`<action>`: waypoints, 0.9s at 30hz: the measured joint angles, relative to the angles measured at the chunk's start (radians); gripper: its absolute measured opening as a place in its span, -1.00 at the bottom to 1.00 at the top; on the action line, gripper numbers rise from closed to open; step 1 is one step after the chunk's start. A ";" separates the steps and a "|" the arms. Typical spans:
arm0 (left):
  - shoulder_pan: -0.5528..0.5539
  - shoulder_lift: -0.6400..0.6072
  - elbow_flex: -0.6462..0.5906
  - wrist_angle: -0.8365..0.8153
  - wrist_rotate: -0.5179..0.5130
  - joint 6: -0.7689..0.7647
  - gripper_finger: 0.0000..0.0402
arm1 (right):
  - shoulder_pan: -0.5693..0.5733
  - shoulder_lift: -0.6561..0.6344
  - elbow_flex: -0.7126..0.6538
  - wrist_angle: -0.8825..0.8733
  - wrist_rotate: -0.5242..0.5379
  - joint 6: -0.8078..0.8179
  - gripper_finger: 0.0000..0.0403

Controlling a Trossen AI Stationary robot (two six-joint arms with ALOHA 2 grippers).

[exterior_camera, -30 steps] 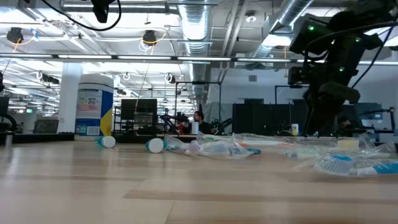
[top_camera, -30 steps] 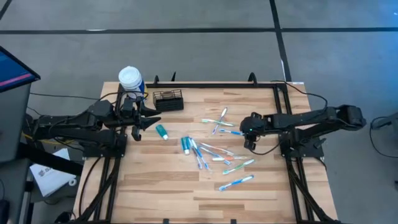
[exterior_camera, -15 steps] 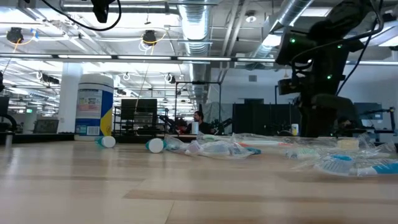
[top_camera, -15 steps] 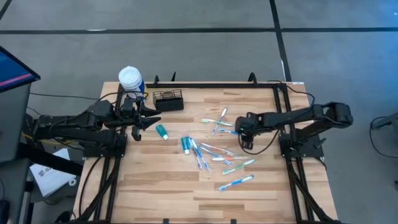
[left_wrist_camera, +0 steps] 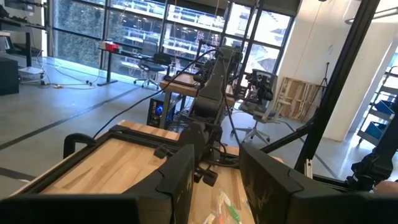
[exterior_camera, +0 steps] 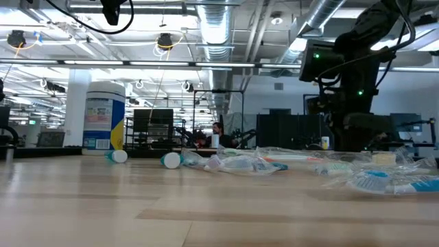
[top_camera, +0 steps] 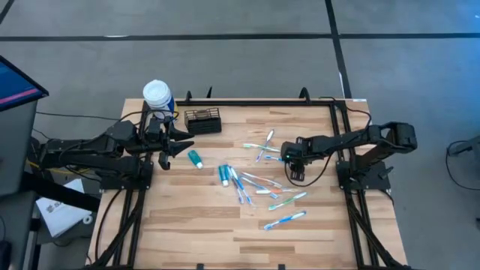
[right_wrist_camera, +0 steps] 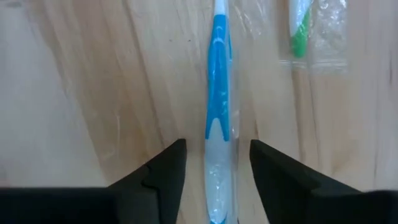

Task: Pick & Place toothbrushing station
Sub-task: Put the blue toothbrush into the black wire organizer

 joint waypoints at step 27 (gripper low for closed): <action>0.000 0.000 0.000 -0.001 -0.003 0.000 -0.40 | 0.025 -0.135 -0.005 0.015 -0.046 0.004 -0.99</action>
